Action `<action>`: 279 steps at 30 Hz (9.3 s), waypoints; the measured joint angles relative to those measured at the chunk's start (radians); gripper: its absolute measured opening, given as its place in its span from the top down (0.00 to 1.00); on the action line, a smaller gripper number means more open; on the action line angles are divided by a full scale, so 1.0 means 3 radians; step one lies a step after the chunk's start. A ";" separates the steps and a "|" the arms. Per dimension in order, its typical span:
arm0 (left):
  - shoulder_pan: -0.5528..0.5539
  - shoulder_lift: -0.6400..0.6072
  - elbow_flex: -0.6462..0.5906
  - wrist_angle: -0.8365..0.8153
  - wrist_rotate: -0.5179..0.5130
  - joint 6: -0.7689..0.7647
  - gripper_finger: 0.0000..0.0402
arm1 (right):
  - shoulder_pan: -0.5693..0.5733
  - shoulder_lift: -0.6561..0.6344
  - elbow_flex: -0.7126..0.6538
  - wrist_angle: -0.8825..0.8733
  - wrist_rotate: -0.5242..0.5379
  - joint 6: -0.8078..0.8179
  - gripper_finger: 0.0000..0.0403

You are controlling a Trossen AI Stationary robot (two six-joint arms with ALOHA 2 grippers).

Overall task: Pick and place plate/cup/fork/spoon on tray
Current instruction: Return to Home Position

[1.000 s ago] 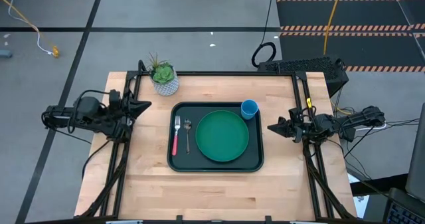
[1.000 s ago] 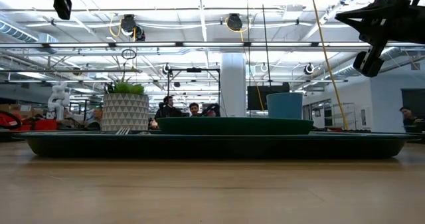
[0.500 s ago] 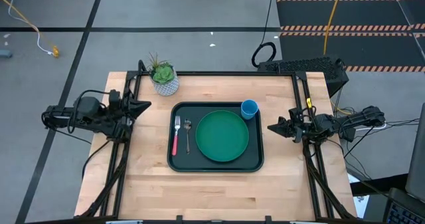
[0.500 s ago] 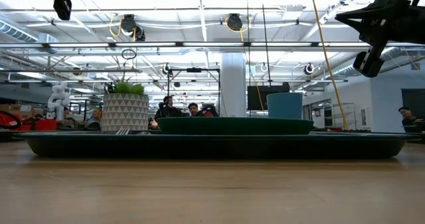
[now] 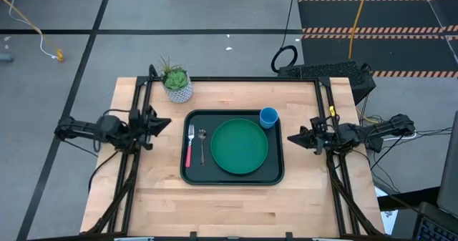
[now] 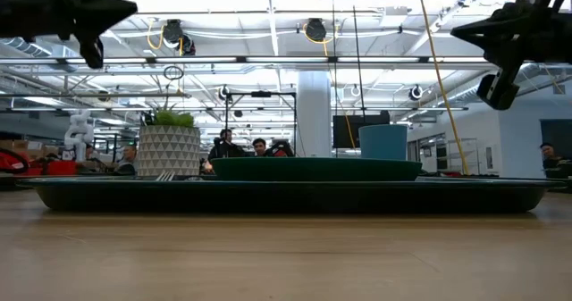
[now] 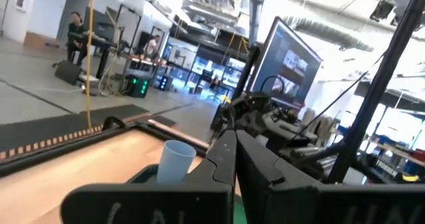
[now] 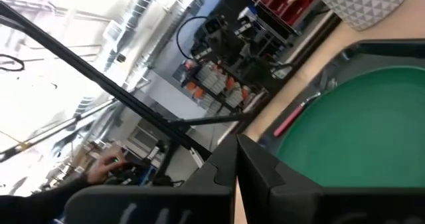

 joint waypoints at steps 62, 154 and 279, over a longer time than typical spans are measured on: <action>0.0041 0.0000 -0.0375 0.0016 0.0526 0.1429 0.98 | -0.0006 -0.0006 0.0001 -0.0433 0.0001 -0.1978 1.00; 0.0039 0.0000 -0.0373 0.0020 0.0524 0.1464 0.98 | -0.0006 -0.0007 0.0001 0.0107 0.0001 -0.3165 1.00; 0.0041 0.0001 -0.0373 0.0020 0.0523 0.1468 0.98 | -0.0006 -0.0007 0.0001 0.0107 0.0001 -0.3165 1.00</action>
